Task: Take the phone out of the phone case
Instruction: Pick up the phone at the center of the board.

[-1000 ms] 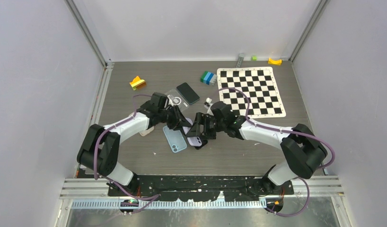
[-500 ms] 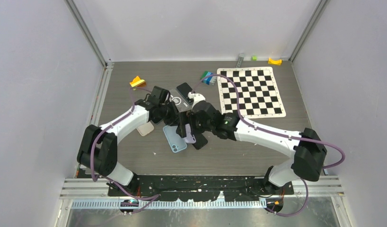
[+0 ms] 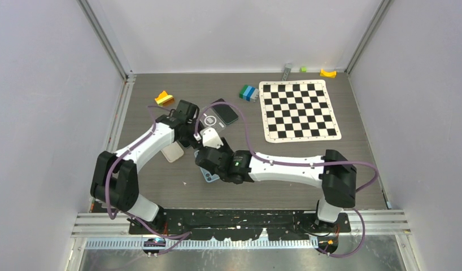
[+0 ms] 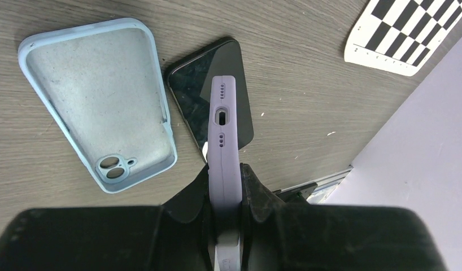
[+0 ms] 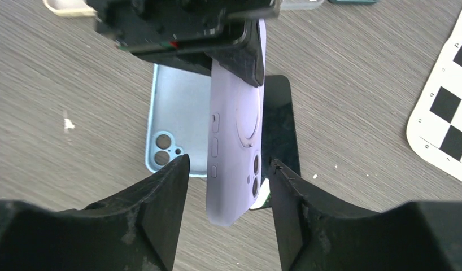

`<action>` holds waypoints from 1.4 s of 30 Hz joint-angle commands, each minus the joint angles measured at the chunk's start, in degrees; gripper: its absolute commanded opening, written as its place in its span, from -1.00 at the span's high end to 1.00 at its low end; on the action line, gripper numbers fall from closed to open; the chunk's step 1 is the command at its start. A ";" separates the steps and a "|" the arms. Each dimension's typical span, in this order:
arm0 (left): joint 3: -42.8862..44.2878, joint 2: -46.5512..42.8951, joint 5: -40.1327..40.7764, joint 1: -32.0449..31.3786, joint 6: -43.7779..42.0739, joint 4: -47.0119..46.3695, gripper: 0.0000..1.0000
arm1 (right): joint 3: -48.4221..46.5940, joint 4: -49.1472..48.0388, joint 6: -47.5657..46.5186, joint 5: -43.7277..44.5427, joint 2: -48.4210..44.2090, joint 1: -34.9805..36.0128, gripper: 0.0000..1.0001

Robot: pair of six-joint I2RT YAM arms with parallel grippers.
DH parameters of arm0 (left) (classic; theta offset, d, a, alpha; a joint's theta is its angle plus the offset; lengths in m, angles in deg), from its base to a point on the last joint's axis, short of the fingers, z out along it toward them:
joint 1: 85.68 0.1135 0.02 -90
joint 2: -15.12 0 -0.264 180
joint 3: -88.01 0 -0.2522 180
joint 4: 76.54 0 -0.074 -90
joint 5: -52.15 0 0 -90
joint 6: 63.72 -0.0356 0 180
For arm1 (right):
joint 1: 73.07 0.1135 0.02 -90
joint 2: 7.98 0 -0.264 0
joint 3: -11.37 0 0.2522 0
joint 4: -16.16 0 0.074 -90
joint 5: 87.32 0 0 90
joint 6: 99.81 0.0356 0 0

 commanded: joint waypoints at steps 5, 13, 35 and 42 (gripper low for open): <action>1.51 -5.84 -2.04 1.12 3.46 0.44 1.00 | -3.43 1.04 -2.77 7.52 2.63 1.33 0.12; 0.04 -7.42 -4.58 2.48 3.67 -2.05 0.67 | -3.63 -0.30 -2.97 8.51 1.08 1.47 0.98; -0.04 -18.47 -15.96 13.24 -4.73 -14.42 -0.95 | 11.26 -18.61 18.69 -24.08 -25.01 -18.28 0.99; 0.35 -17.79 -32.63 13.17 2.41 -38.07 -0.96 | 13.17 -29.81 28.51 -41.90 -30.49 -25.58 0.99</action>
